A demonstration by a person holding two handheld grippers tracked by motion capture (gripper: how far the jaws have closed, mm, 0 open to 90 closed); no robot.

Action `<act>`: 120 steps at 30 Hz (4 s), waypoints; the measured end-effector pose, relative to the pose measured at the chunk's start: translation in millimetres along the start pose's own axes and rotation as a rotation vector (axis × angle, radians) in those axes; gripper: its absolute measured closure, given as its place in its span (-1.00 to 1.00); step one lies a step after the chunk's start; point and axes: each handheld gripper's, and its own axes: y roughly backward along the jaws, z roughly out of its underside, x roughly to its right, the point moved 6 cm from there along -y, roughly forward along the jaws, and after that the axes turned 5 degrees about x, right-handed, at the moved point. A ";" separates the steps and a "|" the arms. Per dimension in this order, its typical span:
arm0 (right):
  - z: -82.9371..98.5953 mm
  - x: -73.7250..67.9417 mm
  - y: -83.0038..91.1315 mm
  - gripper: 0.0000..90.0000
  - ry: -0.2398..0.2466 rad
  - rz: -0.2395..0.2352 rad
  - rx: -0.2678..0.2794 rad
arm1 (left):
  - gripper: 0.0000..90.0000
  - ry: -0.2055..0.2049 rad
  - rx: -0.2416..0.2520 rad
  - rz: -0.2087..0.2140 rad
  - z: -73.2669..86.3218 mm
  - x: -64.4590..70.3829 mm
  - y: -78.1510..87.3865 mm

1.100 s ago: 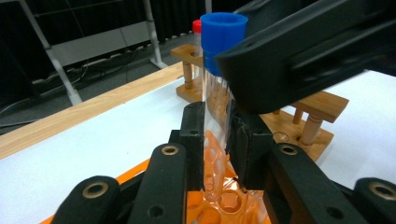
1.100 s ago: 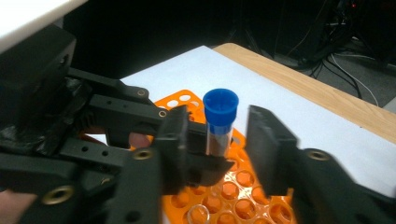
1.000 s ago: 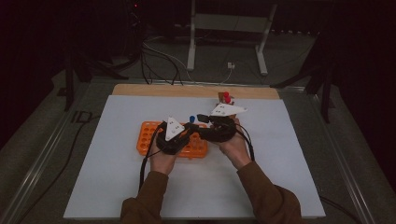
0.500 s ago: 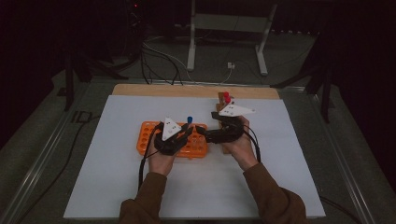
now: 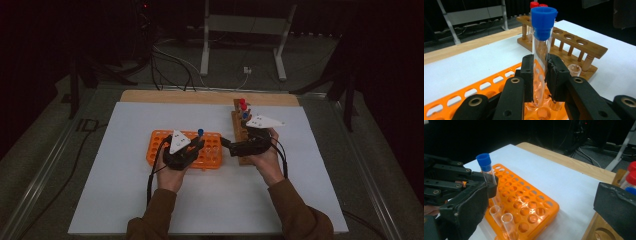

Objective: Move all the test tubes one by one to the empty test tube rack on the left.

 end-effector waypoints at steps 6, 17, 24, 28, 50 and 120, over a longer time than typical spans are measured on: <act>3.3 4.0 7.9 -1.00 -0.002 0.010 0.008 | 0.70 0.009 -0.010 0.006 6.7 0.6 1.2; 15.9 9.8 14.2 -1.00 -0.013 0.016 -0.004 | 0.70 0.019 -0.027 0.017 16.8 4.2 0.4; 21.3 8.7 20.4 -1.00 0.000 0.024 -0.004 | 0.70 0.014 -0.047 0.022 23.9 5.7 -0.8; 25.1 9.9 24.0 -0.99 0.003 0.030 -0.007 | 0.70 0.010 -0.065 0.022 28.5 6.3 -1.3; 31.1 12.0 36.6 -0.99 -0.018 0.038 0.030 | 0.70 -0.031 -0.139 0.009 45.9 9.0 -5.3; -6.2 54.7 -4.0 -0.98 -0.028 0.130 -0.001 | -0.99 0.111 0.019 -0.122 15.7 -42.0 48.1</act>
